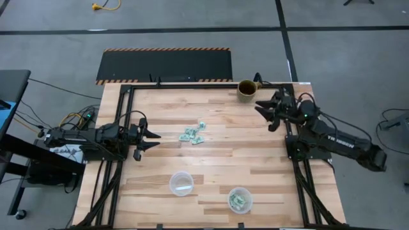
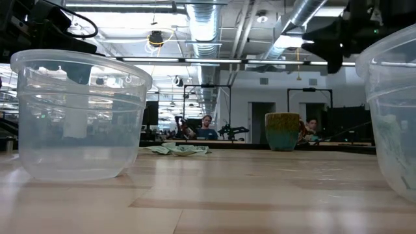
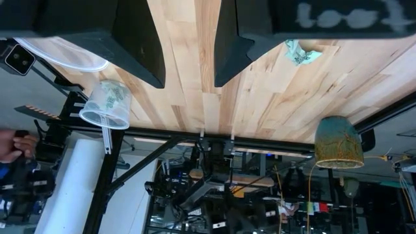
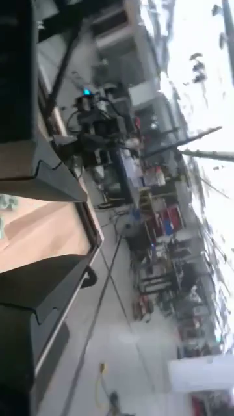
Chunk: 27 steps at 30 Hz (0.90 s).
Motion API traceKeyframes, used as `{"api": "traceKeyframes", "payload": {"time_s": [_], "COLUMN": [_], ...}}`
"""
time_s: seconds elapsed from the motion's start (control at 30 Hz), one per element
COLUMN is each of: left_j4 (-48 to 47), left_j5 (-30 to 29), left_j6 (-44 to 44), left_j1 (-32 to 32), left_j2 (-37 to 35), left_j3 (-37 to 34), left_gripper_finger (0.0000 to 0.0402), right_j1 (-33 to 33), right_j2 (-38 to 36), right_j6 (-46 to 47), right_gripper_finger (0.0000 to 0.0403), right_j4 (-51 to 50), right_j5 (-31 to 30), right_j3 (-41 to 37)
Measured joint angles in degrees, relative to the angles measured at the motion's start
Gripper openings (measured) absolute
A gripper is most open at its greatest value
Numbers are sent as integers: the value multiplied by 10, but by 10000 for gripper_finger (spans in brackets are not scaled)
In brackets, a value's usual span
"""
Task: Pick and place items into bin
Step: Put the stevia packet into the left transparent bin
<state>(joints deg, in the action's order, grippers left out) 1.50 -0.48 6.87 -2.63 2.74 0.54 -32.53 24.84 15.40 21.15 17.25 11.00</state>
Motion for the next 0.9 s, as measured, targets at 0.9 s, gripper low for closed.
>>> {"api": "traceKeyframes", "payload": {"time_s": [0.9], "left_j4": [0], "left_j5": [0], "left_j6": [0], "left_j1": [0], "left_j2": [0], "left_j3": [0], "left_gripper_finger": [121], "right_j1": [400], "right_j2": [-75], "right_j6": [26], "right_gripper_finger": [137], "right_j4": [-96], "right_j5": [-427], "right_j3": [-105]}}
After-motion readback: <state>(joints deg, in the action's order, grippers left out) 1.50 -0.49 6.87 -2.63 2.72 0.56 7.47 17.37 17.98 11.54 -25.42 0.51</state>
